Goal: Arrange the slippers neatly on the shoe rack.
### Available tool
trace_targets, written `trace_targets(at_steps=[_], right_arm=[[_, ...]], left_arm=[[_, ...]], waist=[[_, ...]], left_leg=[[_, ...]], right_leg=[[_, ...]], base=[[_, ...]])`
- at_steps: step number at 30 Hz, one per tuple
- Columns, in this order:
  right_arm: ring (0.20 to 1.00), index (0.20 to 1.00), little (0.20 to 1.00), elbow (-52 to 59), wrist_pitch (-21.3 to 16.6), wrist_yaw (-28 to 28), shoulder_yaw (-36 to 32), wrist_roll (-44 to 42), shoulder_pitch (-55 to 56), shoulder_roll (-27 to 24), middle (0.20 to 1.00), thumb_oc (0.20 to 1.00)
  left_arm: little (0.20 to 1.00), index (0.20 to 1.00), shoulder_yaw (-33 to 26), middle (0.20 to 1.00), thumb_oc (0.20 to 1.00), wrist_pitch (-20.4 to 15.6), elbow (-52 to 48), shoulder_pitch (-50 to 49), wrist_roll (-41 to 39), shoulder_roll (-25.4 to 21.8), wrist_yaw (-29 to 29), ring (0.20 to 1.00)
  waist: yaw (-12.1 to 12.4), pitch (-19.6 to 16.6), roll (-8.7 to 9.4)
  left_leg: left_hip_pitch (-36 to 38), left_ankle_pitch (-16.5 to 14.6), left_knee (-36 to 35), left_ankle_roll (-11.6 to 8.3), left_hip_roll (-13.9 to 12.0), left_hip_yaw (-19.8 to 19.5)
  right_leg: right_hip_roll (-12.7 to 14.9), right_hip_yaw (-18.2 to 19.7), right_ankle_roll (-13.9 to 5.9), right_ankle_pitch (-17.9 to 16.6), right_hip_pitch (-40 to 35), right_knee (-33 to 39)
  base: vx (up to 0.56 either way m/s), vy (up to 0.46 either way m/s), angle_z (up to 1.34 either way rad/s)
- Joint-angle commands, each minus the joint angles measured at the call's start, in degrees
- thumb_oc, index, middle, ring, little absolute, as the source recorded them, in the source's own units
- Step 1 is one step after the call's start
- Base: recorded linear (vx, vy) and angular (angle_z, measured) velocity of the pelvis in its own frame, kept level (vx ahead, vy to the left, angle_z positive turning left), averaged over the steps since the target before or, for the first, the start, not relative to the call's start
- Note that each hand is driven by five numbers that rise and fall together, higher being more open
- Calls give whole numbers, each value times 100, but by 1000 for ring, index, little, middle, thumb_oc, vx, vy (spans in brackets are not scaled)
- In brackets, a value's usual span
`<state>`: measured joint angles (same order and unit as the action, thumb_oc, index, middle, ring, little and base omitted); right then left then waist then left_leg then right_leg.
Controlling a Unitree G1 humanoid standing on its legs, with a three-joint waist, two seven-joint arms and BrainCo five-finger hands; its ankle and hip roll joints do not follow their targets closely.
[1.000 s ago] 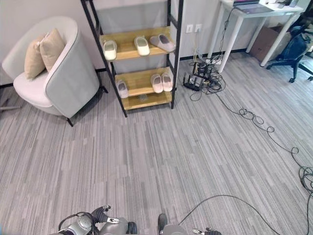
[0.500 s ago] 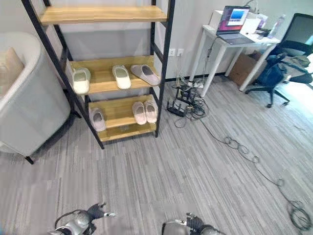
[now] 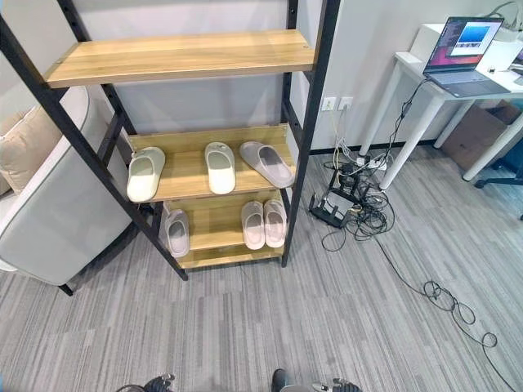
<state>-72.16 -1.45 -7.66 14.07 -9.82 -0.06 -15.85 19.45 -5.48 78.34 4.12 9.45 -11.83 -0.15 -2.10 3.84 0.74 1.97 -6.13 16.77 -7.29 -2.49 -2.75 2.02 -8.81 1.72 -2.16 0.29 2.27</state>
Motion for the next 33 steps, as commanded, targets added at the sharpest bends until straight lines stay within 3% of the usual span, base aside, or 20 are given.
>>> trace_targets(at_steps=[1, 5, 6, 9, 12, 16, 18, 19, 21, 23, 24, 25, 26, 29, 30, 33], right_arm=[[1000, 1000, 1000, -88, -104, 105, 110, 136, -170, -202, 1000, 1000], [1000, 1000, 1000, 3, -135, 155, 139, 132, -221, -193, 1000, 1000], [1000, 1000, 1000, 80, -168, 202, 166, 127, -234, -168, 1000, 1000], [1000, 1000, 1000, 55, -161, 221, 133, 167, -261, -104, 1000, 1000], [1000, 1000, 1000, 74, -172, 203, 65, 115, -202, 42, 1000, 1000], [1000, 1000, 1000, 14, -77, 192, 68, 186, -169, 220, 1000, 1000], [1000, 1000, 1000, 44, -63, 190, 28, 156, -193, 237, 1000, 1000], [1000, 1000, 1000, 101, -60, 203, 10, 139, -218, 243, 1000, 1000], [1000, 1000, 1000, 163, -65, 213, -3, 85, -273, 235, 1000, 1000], [1000, 1000, 1000, 197, -84, 223, 21, 53, -277, 245, 1000, 1000], [1000, 1000, 1000, 224, -100, 224, 84, 74, -266, 235, 1000, 1000], [1000, 1000, 1000, 224, -100, 224, 85, 74, -265, 234, 1000, 1000], [1000, 1000, 1000, 258, -125, 244, 178, 133, -293, 237, 1000, 1000], [1000, 1000, 1000, 264, -136, 279, 177, 184, -294, 176, 1000, 1000], [1000, 1000, 1000, 244, -162, 305, 134, 181, -246, 102, 1000, 1000], [1000, 1000, 1000, 459, -290, 438, 45, 118, -281, -78, 1000, 1000]], left_arm=[[1000, 1000, 54, 1000, 1000, -64, -89, 240, -231, -16, -78, 1000], [1000, 1000, 46, 1000, 1000, -101, -111, 211, -256, -66, -179, 1000], [1000, 1000, 64, 1000, 1000, -90, -58, 239, -249, -112, -223, 1000], [1000, 1000, 28, 1000, 1000, -13, 144, 138, -106, -145, -209, 1000], [1000, 1000, -48, 1000, 1000, 14, 282, 45, 19, -235, -189, 1000], [1000, 1000, -60, 1000, 1000, -14, 133, 213, -44, -347, -241, 1000], [1000, 1000, -75, 1000, 1000, -72, -119, 371, -232, -394, -289, 1000], [1000, 1000, -69, 1000, 1000, -89, -231, 440, -294, -385, -326, 1000], [1000, 1000, -12, 1000, 1000, -96, -277, 504, -311, -378, -331, 1000], [1000, 1000, 22, 1000, 1000, -77, -223, 485, -268, -361, -325, 1000], [1000, 1000, 15, 1000, 1000, -71, -166, 447, -239, -338, -301, 1000], [1000, 1000, 13, 1000, 1000, -71, -165, 446, -239, -337, -302, 1000], [1000, 1000, -4, 1000, 1000, -65, -63, 381, -219, -296, -281, 1000], [1000, 1000, -23, 1000, 1000, -69, 16, 322, -212, -257, -209, 1000], [1000, 1000, -62, 1000, 1000, -65, 56, 240, -180, -248, -222, 1000], [1000, 1000, -222, 1000, 1000, -84, 109, 21, -204, -225, -221, 1000]], waist=[[74, 163, 242], [191, 139, 346], [239, 153, 352], [278, 80, 279], [266, -87, 334], [244, -193, 389], [234, -207, 369], [206, -163, 339], [167, -64, 292], [94, 0, 204], [35, 11, 152], [33, 24, 152], [-4, 51, 108], [-74, 114, 120], [-61, 64, 172], [51, -174, 186]], left_leg=[[-510, 224, -414, 395, 40, 421], [-716, 513, -998, 384, -236, 353], [-931, 966, -1457, 300, -483, 278], [-772, 1150, -1991, 231, -623, 337], [-525, 1037, -2008, 274, -447, 451], [-408, 684, -1853, 512, -164, 752], [-400, 540, -1807, 667, 3, 778], [-337, 444, -1788, 793, 115, 794], [-246, 369, -1767, 901, 220, 791], [-112, 322, -1785, 955, 227, 739], [39, 293, -1865, 970, 255, 693], [61, 292, -1873, 968, 255, 690], [197, 234, -1936, 965, 289, 658], [228, 171, -1859, 943, 353, 544], [239, 135, -1836, 935, 391, 521], [340, 242, -2053, 829, 319, 535]], right_leg=[[218, 6, -519, 540, -147, -370], [298, -65, -587, 572, -283, -302], [279, -52, -610, 656, -387, -266], [259, -17, -645, 789, -535, -303], [466, 125, -782, 654, -626, -314], [790, 311, -1035, 370, -571, -323], [928, 332, -1133, 235, -380, -690], [1055, 357, -1178, -67, -128, -1275], [1151, 340, -1179, -382, 68, -1787], [1017, 378, -1063, -284, 369, -2240], [807, 439, -991, -33, 518, -2210], [807, 437, -989, -21, 504, -2220], [623, 356, -929, 234, 604, -1880], [506, 282, -964, 264, 547, -1200], [449, 422, -932, 266, 386, -895], [406, 371, -889, 209, -88, -203]], base=[[21, -3, 133], [124, 58, 60], [153, 117, -7], [296, 240, -34], [361, 332, -53], [205, 323, -34], [136, 345, -27], [106, 296, 0], [97, 246, 8], [156, 169, 8], [163, 105, 6], [201, 59, 5], [142, 6, 18], [141, -53, 15], [130, -114, 44], [151, -175, 26]])
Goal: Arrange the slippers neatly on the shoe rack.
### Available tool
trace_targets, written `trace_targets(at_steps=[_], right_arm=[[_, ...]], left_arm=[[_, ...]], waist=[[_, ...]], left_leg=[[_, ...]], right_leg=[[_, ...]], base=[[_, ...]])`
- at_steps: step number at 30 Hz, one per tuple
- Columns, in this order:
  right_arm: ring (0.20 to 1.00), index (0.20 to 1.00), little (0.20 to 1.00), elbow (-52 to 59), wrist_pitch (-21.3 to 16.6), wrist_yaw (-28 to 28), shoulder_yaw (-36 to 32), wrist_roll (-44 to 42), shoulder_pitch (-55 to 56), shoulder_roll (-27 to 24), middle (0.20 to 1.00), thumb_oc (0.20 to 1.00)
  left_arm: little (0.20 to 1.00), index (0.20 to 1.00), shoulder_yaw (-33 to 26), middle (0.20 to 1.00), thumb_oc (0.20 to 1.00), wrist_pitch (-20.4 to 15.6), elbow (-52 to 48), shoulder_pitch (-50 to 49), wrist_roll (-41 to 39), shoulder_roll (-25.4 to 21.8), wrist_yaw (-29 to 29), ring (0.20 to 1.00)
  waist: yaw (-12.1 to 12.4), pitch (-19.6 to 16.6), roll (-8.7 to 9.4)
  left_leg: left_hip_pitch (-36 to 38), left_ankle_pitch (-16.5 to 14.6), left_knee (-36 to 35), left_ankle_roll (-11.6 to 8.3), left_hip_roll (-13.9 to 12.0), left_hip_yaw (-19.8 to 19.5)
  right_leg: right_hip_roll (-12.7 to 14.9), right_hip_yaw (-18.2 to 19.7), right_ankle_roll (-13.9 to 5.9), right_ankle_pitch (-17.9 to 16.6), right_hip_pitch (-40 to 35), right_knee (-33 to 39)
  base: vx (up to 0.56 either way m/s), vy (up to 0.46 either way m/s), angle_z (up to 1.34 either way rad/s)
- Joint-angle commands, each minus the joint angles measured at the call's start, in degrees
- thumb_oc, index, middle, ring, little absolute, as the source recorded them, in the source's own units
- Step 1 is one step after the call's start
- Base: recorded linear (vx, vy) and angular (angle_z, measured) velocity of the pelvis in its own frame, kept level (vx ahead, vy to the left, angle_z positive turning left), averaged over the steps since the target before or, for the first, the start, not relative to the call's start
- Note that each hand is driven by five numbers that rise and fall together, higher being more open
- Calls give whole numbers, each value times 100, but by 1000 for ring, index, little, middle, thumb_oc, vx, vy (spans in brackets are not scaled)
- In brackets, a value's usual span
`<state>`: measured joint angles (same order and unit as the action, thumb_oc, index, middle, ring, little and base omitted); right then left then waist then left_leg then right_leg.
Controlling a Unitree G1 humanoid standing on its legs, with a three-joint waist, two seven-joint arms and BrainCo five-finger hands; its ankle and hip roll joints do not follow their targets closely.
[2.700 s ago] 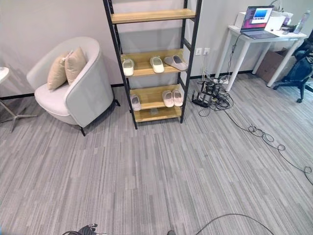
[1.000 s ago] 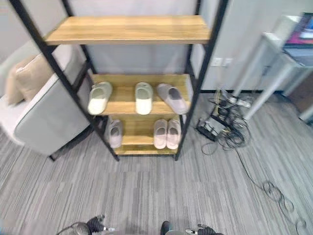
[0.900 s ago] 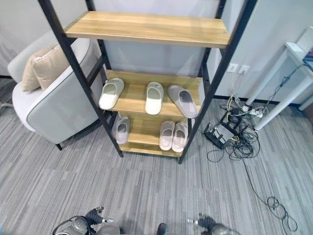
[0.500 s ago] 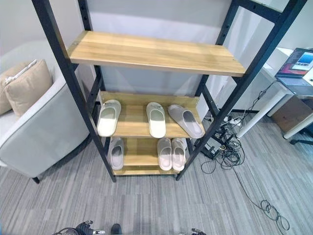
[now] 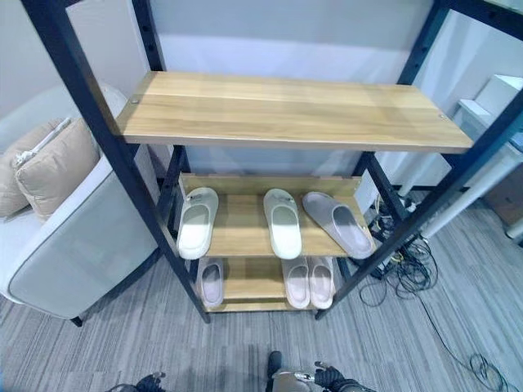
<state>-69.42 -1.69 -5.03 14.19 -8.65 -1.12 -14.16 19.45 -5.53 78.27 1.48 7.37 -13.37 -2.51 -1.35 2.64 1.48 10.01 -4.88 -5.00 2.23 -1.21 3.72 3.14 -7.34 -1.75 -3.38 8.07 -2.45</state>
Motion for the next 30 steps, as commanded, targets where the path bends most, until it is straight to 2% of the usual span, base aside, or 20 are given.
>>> trace_targets(at_steps=[1, 2, 3, 4, 6, 8, 11, 12, 14, 16, 23, 24, 27, 30], right_arm=[[1000, 1000, 1000, 329, -320, 228, 21, -1, -206, -304, 1000, 1000], [1000, 1000, 1000, 1423, -794, 217, 224, 328, -247, -816, 1000, 1000], [1000, 1000, 1000, 1243, -308, 122, -34, 145, -216, -809, 1000, 1000], [1000, 1000, 1000, 2279, -506, 209, -213, -8, 335, -791, 1000, 1000], [1000, 1000, 1000, 3736, -541, 87, -236, 86, 863, -843, 1000, 1000], [1000, 1000, 1000, 3939, -697, 217, 90, 554, 904, -700, 1000, 1000], [1000, 1000, 1000, 4100, -773, 318, 185, 622, 733, -722, 1000, 1000], [1000, 1000, 1000, 3690, -969, 294, 135, 650, 762, -908, 1000, 1000], [1000, 1000, 1000, 2802, -983, 368, 204, 612, 410, -774, 1000, 1000], [1000, 1000, 1000, 2670, -989, 497, 229, 721, 171, -750, 1000, 1000], [1000, 1000, 1000, 4009, -1210, 930, 17, 931, -10, -899, 1000, 1000], [1000, 1000, 1000, 4606, -1277, 973, -107, 885, 11, -952, 1000, 1000], [1000, 1000, 1000, 5354, -1360, 1048, -352, 1013, 125, -1053, 1000, 1000], [1000, 1000, 1000, 5295, -1347, 1152, -436, 1110, 33, -1098, 1000, 1000]], left_arm=[[1000, 1000, -230, 1000, 1000, -83, 115, 243, 34, -62, 4, 1000], [1000, 1000, -251, 1000, 1000, -91, 92, 190, 70, -71, -17, 1000], [1000, 1000, -265, 1000, 1000, -106, -16, 137, 165, -60, 44, 1000], [1000, 1000, -336, 1000, 1000, -143, -138, 78, 44, -79, 43, 1000], [1000, 1000, -340, 1000, 1000, -164, -153, 14, 46, -42, 50, 1000], [1000, 1000, -277, 1000, 1000, -194, -189, 43, 46, 189, -100, 1000], [1000, 1000, -159, 1000, 1000, -192, -220, 119, 150, 225, -155, 1000], [1000, 1000, -127, 1000, 1000, -212, -212, 186, 222, 225, -143, 1000], [1000, 1000, -46, 1000, 1000, -224, -147, 210, 335, 215, -120, 1000], [1000, 1000, -27, 1000, 1000, -207, -111, 186, 360, 221, -133, 1000], [1000, 1000, -42, 1000, 1000, -227, -69, 113, 330, 343, -224, 1000], [1000, 1000, -83, 1000, 1000, -235, -53, 98, 286, 377, -233, 1000], [1000, 1000, -136, 1000, 1000, -253, -50, 70, 287, 401, -241, 1000], [1000, 1000, -102, 1000, 1000, -265, -78, 51, 298, 409, -220, 1000]], waist=[[-10, -89, 111], [-6, -83, 90], [-57, -123, 103], [-125, -113, 97], [-193, -102, 98], [-233, -67, 87], [-222, -80, 79], [-236, -107, 76], [-214, -109, 66], [-169, -101, 58], [-131, -90, 10], [-126, -86, 6], [-104, -88, 6], [-60, -81, -1]], left_leg=[[-438, 160, 48, -156, 162, -112], [-403, 187, 10, -171, 145, -101], [-433, 203, 0, -203, 130, -90], [-440, 205, 0, -239, 100, -53], [-450, 207, 0, -268, 84, -24], [-492, 228, 0, -296, 62, -48], [-506, 229, 0, -315, 49, -59], [-509, 208, 0, -323, 47, -59], [-517, 197, 0, -325, 51, -71], [-520, 190, 0, -324, 53, -99], [-604, 221, 0, -331, 62, -111], [-654, 224, 0, -341, 61, -105], [-708, 222, 0, -355, 61, -124], [-727, 224, 0, -355, 62, -160]], right_leg=[[283, 198, -541, 314, -946, 376], [281, 199, -552, 308, -1024, 459], [275, 184, -557, 285, -1053, 521], [250, 215, -562, 258, -1082, 590], [243, 227, -569, 247, -1104, 634], [227, 225, -568, 244, -1128, 711], [229, 193, -562, 267, -1154, 726], [232, 155, -564, 284, -1187, 736], [239, 131, -562, 292, -1215, 742], [247, 97, -559, 308, -1237, 745], [256, 55, -573, 344, -1176, 745], [260, 46, -585, 348, -1125, 745], [254, 28, -597, 362, -1103, 745], [249, 7, -597, 379, -1112, 745]], base=[[84, -114, -9], [43, -75, -14], [9, -73, -16], [-23, -80, 1], [-29, -53, -7], [-31, -44, -21], [6, -15, -11], [34, -2, 0], [35, 3, 7], [47, 8, 10], [25, 11, 8], [0, 0, 0], [25, 7, 1], [47, 2, 10]])
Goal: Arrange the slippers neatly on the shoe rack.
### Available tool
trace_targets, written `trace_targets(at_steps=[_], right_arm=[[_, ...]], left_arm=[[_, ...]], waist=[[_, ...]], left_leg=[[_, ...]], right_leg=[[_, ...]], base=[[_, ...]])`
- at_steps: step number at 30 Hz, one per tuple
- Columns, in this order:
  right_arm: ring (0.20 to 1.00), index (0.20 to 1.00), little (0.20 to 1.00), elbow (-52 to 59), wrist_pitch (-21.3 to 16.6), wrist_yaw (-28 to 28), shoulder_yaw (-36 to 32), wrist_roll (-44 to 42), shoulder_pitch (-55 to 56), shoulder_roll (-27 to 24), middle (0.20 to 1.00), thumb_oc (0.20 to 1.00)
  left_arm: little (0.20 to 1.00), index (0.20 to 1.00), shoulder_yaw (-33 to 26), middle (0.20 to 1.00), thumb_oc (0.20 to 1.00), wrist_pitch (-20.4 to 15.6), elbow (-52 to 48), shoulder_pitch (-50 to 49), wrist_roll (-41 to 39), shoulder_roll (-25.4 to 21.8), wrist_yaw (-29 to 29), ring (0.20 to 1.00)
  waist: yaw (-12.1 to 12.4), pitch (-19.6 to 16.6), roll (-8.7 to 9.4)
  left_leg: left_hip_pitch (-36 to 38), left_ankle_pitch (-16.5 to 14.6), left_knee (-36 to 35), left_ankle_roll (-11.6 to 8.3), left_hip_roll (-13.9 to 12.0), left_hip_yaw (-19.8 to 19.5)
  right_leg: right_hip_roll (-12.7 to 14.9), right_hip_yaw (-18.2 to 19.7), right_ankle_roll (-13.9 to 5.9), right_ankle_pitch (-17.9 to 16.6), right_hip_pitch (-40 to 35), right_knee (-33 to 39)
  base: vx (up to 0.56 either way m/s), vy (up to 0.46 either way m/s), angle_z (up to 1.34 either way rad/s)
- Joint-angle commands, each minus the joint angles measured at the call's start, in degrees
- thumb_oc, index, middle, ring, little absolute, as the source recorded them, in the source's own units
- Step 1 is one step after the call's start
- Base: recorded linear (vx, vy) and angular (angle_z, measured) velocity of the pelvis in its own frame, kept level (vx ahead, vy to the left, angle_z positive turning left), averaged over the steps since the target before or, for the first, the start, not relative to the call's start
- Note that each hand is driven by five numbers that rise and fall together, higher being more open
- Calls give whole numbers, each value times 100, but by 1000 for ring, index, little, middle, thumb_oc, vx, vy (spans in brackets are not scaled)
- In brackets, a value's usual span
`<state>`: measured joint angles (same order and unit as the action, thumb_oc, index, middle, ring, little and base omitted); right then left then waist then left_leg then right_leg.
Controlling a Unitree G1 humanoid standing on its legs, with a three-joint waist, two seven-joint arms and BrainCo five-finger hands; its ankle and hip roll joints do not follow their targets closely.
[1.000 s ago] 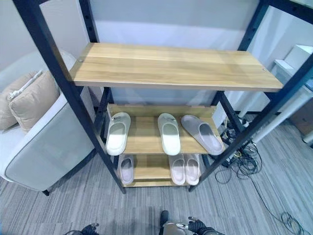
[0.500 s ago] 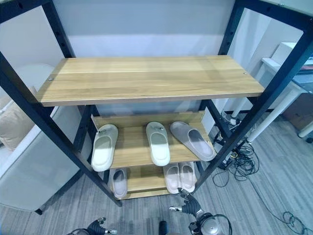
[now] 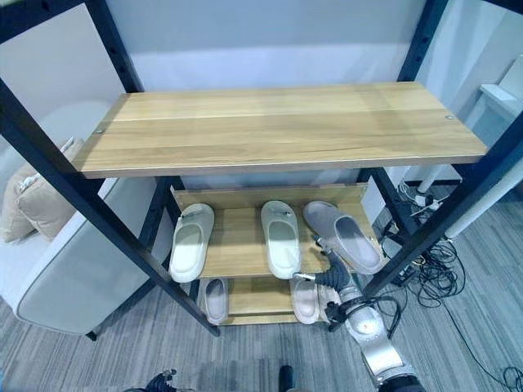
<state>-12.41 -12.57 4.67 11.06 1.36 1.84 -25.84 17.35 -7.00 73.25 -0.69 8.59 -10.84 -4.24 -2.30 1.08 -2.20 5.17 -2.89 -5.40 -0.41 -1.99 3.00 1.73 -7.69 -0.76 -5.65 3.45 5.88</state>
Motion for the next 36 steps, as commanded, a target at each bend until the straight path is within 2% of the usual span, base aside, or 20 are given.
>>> trace_targets(at_steps=[1, 7, 13, 22, 30, 36], right_arm=[[1000, 1000, 1000, -445, -265, 236, -144, 128, -331, 59, 1000, 1000], [1000, 1000, 1000, -1198, -196, 517, -158, -303, -1081, 129, 1000, 1000], [1000, 1000, 1000, -1653, -116, 580, -32, -457, -1584, -58, 1000, 1000], [1000, 1000, 1000, -1620, -122, 505, 202, -517, -1648, 103, 1000, 1000], [1000, 1000, 1000, -1471, -27, 546, 467, -903, -1614, 729, 1000, 1000], [1000, 1000, 1000, -1554, 64, 645, 592, -1295, -1882, 933, 1000, 1000]], left_arm=[[1000, 1000, 116, 1000, 1000, -122, 423, 249, 185, 152, -52, 1000], [1000, 1000, 245, 1000, 1000, -107, 403, 300, 107, 133, -83, 1000], [1000, 1000, 293, 1000, 1000, -131, 358, 364, -29, 79, -109, 1000], [1000, 1000, 343, 1000, 1000, -147, 322, 427, -118, 138, -140, 1000], [1000, 1000, 405, 1000, 1000, -90, 295, 448, -196, 191, -279, 1000], [1000, 1000, 495, 1000, 1000, -54, 238, 460, -282, 201, -388, 1000]], waist=[[45, 84, 361], [195, 166, 317], [327, 320, 265], [429, 419, 234], [482, 446, 272], [578, 454, 282]], left_leg=[[-251, 27, 40, -92, 138, -95], [-442, 96, 40, -117, 156, -204], [-746, 220, 40, -148, 203, -383], [-981, 312, 40, -175, 248, -584], [-987, 300, 40, -162, 253, -623], [-993, 301, 40, -169, 282, -664]], right_leg=[[389, 35, -697, 614, -646, -87], [396, -93, -694, 623, -531, -87], [409, -253, -677, 610, -328, -87], [403, -402, -660, 630, -200, -87], [419, -434, -652, 650, -195, -87], [450, -488, -662, 652, -223, -87]], base=[[42, -6, 9], [18, -2, 5], [-3, 4, 22], [0, 11, 14], [9, 12, 0], [17, 36, 10]])
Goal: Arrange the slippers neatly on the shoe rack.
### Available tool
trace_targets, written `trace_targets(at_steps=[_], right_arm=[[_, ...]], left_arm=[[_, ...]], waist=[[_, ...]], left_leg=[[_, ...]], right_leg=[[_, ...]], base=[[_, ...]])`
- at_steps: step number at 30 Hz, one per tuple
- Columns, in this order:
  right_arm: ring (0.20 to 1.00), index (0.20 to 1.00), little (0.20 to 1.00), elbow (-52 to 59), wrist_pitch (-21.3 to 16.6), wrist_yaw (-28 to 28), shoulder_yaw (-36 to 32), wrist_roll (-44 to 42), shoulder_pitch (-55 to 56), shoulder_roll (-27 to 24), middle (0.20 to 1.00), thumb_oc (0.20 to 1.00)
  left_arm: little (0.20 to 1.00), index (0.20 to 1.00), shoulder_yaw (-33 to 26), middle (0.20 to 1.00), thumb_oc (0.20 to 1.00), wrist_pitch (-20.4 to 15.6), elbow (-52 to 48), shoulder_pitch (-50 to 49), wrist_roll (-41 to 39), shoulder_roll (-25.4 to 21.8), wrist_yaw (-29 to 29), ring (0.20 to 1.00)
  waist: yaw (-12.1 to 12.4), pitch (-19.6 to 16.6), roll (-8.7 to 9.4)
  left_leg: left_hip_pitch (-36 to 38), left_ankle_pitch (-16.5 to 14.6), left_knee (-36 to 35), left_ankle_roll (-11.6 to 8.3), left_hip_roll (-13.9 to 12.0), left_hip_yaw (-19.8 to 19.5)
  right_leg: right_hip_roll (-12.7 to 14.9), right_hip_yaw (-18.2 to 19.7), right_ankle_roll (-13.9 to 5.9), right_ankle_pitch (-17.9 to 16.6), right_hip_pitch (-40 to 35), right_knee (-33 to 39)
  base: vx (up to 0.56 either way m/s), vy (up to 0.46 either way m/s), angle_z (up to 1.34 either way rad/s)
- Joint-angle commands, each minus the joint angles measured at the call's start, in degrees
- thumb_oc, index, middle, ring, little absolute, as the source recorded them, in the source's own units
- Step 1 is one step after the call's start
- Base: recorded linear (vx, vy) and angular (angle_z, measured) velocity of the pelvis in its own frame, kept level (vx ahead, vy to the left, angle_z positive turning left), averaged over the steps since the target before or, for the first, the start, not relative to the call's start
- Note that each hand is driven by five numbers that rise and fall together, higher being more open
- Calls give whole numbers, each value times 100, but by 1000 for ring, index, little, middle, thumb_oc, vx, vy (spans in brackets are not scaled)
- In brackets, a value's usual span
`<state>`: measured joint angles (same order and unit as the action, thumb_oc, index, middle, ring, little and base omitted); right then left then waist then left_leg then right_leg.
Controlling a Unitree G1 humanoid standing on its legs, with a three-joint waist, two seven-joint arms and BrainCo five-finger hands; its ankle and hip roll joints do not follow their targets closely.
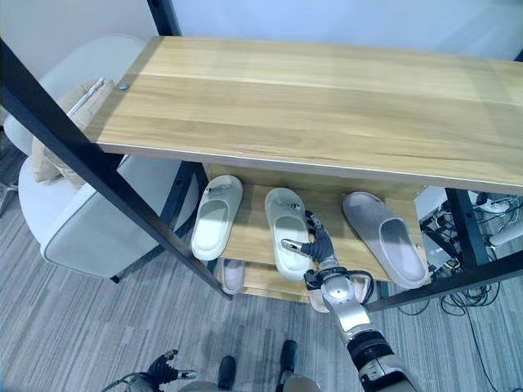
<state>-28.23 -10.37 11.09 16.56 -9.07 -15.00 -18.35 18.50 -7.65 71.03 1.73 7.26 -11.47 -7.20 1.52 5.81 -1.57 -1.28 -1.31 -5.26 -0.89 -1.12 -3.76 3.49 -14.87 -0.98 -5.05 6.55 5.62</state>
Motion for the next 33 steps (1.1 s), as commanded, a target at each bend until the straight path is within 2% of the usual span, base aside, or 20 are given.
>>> trace_targets(at_steps=[1, 5, 9, 14, 17, 24, 28, 33], right_arm=[[1000, 1000, 1000, 11, -156, 22, 32, -281, -214, 195, 1000, 1000], [1000, 1000, 1000, -119, -191, 306, -157, -355, -341, 229, 1000, 1000], [1000, 1000, 1000, -181, -205, 360, -210, -427, -370, 244, 1000, 1000], [1000, 1000, 1000, -66, -99, 378, -220, 232, -143, -13, 1000, 1000], [1000, 1000, 1000, 17, -135, 398, -394, 282, 47, -85, 1000, 1000], [1000, 1000, 1000, 794, -148, 136, -650, 435, 853, -205, 1000, 1000], [1000, 1000, 1000, 930, -155, -266, -421, -161, 1203, 49, 1000, 1000], [1000, 1000, 1000, 771, -126, -457, -219, -476, 1211, 158, 1000, 1000]], left_arm=[[1000, 1000, 376, 1000, 1000, 13, 467, 207, -155, 261, -95, 1000], [1000, 1000, 378, 1000, 1000, 31, 504, 130, -153, 260, -150, 1000], [1000, 1000, 350, 1000, 1000, 40, 545, 69, -143, 251, -203, 1000], [1000, 1000, 279, 1000, 1000, 32, 504, 45, -94, 246, -196, 1000], [1000, 1000, 255, 1000, 1000, 32, 500, 17, -39, 233, -166, 1000], [1000, 1000, 95, 1000, 1000, 45, 551, -55, 27, 235, -39, 1000], [1000, 1000, 57, 1000, 1000, 41, 538, -43, -57, 243, 22, 1000], [1000, 1000, 86, 1000, 1000, 30, 495, -22, -114, 248, 41, 1000]], waist=[[207, -23, 216], [266, -33, 194], [284, -43, 190], [278, -67, 206], [257, -81, 210], [103, -111, 255], [-8, -161, 280], [-22, -179, 289]], left_leg=[[-351, 145, 26, -122, 199, 4], [-358, 140, 26, -134, 211, -28], [-325, 126, 26, -134, 208, -19], [-271, 111, 26, -142, 207, -36], [-239, 99, 26, -143, 200, -41], [-117, 56, 26, -125, 171, 19], [-41, 37, 26, -124, 143, 122], [-24, 41, 26, -132, 127, 149]], right_leg=[[278, 215, -643, 593, -534, -62], [296, 171, -648, 604, -544, -62], [300, 173, -650, 612, -579, -62], [309, 114, -653, 640, -654, -62], [308, 104, -655, 648, -689, -62], [288, 161, -653, 656, -776, -62], [281, 246, -647, 648, -795, -62], [272, 287, -643, 635, -793, -62]], base=[[13, 20, 9], [6, 21, 9], [8, 20, 8], [0, 0, 0], [-5, 7, 6], [-5, 1, -1], [-27, 10, -10], [-20, 3, -12]])
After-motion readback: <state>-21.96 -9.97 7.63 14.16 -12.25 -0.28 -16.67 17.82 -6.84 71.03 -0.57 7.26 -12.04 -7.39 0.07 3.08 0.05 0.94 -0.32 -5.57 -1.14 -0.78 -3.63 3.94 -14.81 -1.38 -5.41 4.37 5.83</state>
